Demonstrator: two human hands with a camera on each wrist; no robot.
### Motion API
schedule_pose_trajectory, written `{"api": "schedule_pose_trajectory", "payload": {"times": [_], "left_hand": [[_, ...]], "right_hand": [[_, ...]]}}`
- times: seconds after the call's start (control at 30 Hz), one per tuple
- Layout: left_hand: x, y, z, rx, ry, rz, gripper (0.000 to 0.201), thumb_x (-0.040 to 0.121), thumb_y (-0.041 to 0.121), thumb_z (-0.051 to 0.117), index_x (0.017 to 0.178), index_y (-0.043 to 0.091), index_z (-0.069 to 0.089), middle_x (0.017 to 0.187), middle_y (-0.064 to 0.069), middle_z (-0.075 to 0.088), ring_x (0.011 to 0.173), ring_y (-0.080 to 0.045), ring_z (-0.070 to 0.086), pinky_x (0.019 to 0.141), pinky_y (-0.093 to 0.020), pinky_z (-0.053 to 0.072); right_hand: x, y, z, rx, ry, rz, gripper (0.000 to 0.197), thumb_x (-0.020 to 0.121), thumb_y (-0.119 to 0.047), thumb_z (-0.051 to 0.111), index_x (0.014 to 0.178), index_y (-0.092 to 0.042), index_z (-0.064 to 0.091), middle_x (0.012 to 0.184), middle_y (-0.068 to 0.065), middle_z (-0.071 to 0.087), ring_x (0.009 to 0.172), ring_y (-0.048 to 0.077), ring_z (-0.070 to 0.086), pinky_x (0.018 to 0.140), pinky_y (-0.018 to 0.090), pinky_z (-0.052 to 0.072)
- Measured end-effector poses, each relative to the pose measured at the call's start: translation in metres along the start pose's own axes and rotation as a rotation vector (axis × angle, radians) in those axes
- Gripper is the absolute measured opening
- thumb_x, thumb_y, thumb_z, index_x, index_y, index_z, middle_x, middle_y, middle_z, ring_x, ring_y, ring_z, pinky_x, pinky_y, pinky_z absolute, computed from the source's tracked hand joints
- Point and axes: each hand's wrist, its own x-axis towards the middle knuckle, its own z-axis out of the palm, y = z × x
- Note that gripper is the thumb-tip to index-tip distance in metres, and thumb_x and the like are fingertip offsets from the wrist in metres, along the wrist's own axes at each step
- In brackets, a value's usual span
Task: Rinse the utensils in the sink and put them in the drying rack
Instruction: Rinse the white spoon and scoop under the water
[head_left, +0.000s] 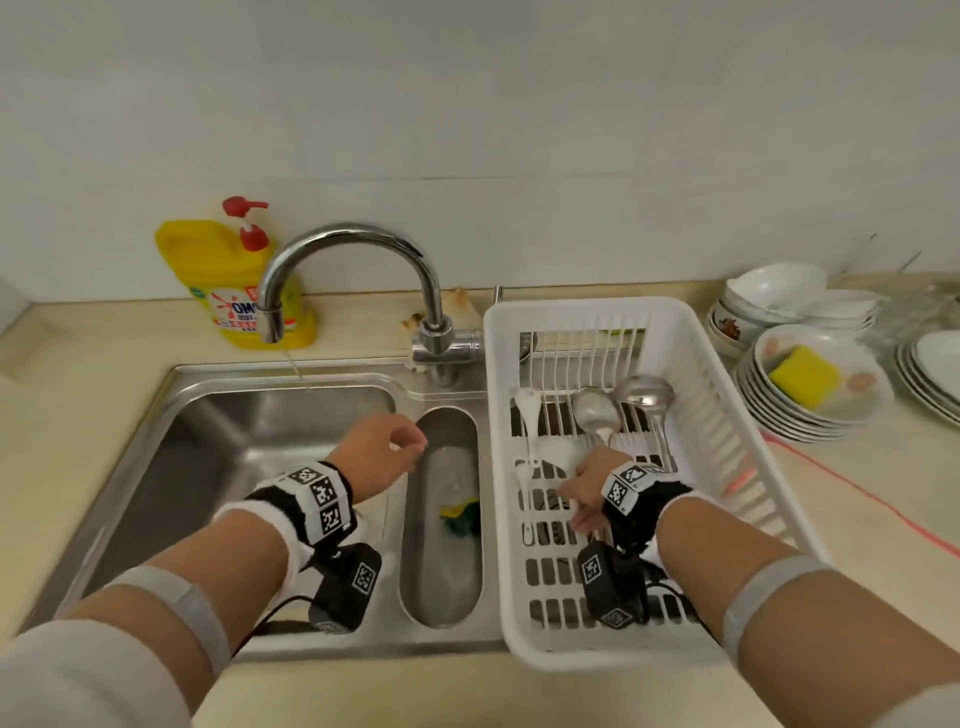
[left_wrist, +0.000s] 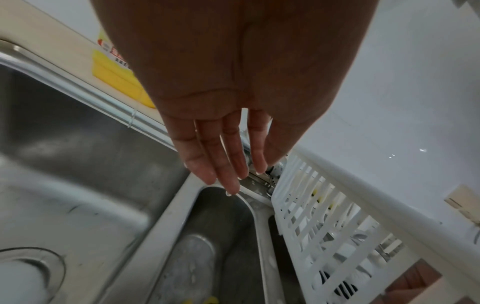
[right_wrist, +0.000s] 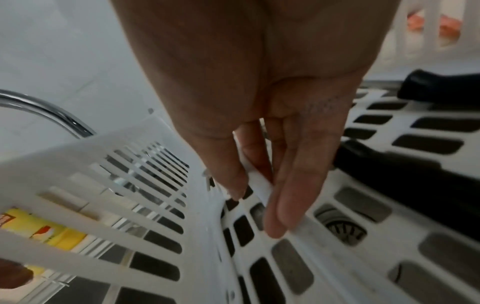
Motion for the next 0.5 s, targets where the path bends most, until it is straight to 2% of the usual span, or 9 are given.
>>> {"api": "schedule_pose_trajectory", "payload": {"times": [0.07, 0.13, 0.23, 0.3, 0.37, 0.43, 0.5], "left_hand": [[-0.003, 0.0, 0.0, -0.029, 0.013, -0.03, 0.009, 0.095, 0.016, 0.06, 0.097, 0.018, 0.069, 0.095, 0.003, 0.071, 0.083, -0.014, 0.073, 0.073, -0.027, 0.053], [-0.005, 0.0, -0.001, -0.045, 0.031, -0.047, 0.009, 0.095, 0.019, 0.061, 0.098, 0.019, 0.069, 0.095, 0.005, 0.071, 0.082, -0.012, 0.073, 0.075, -0.028, 0.055], [-0.007, 0.001, -0.001, -0.084, 0.05, -0.074, 0.009, 0.096, 0.019, 0.061, 0.099, 0.017, 0.069, 0.095, 0.004, 0.071, 0.081, -0.011, 0.074, 0.074, -0.028, 0.054], [-0.007, 0.001, 0.0, -0.098, 0.057, -0.083, 0.01, 0.096, 0.017, 0.06, 0.1, 0.014, 0.069, 0.096, 0.002, 0.07, 0.081, -0.012, 0.074, 0.068, -0.023, 0.051], [-0.008, 0.001, 0.0, -0.108, 0.056, -0.085, 0.01, 0.096, 0.016, 0.06, 0.1, 0.013, 0.069, 0.097, 0.001, 0.07, 0.079, -0.012, 0.074, 0.065, -0.02, 0.049], [-0.009, 0.001, -0.002, -0.121, 0.055, -0.089, 0.009, 0.096, 0.015, 0.06, 0.099, 0.013, 0.069, 0.097, 0.001, 0.07, 0.079, -0.012, 0.074, 0.064, -0.02, 0.049], [-0.01, -0.001, -0.005, -0.135, 0.06, -0.096, 0.009, 0.096, 0.015, 0.059, 0.099, 0.013, 0.068, 0.096, 0.003, 0.069, 0.079, -0.012, 0.073, 0.065, -0.021, 0.049]], "right_hand": [[0.008, 0.004, 0.005, 0.01, -0.025, -0.005, 0.03, 0.089, -0.023, 0.071, 0.104, 0.003, 0.066, 0.083, 0.018, 0.076, 0.075, 0.029, 0.076, 0.072, 0.041, 0.063], [0.013, 0.009, 0.009, 0.038, -0.009, -0.026, 0.035, 0.087, -0.016, 0.07, 0.115, 0.004, 0.063, 0.096, 0.018, 0.072, 0.076, 0.027, 0.075, 0.062, 0.033, 0.062], [0.015, 0.012, 0.011, -0.005, 0.012, -0.037, 0.046, 0.082, -0.017, 0.071, 0.122, 0.003, 0.06, 0.107, 0.019, 0.067, 0.083, 0.028, 0.073, 0.063, 0.033, 0.063], [0.013, 0.009, 0.012, -0.024, 0.008, -0.04, 0.044, 0.085, -0.017, 0.072, 0.122, 0.002, 0.059, 0.105, 0.017, 0.067, 0.081, 0.026, 0.072, 0.058, 0.029, 0.06], [0.009, 0.006, 0.011, -0.177, 0.041, -0.037, 0.042, 0.084, -0.031, 0.077, 0.113, -0.007, 0.06, 0.093, 0.008, 0.066, 0.079, 0.022, 0.068, 0.059, 0.027, 0.055], [0.004, 0.001, 0.009, -0.337, 0.078, -0.041, 0.042, 0.081, -0.042, 0.078, 0.103, -0.013, 0.057, 0.082, 0.001, 0.062, 0.075, 0.018, 0.062, 0.06, 0.026, 0.051], [-0.003, -0.007, 0.006, -0.425, 0.112, -0.056, 0.038, 0.084, -0.042, 0.074, 0.101, -0.013, 0.057, 0.078, 0.0, 0.06, 0.073, 0.017, 0.062, 0.061, 0.028, 0.053]]}}
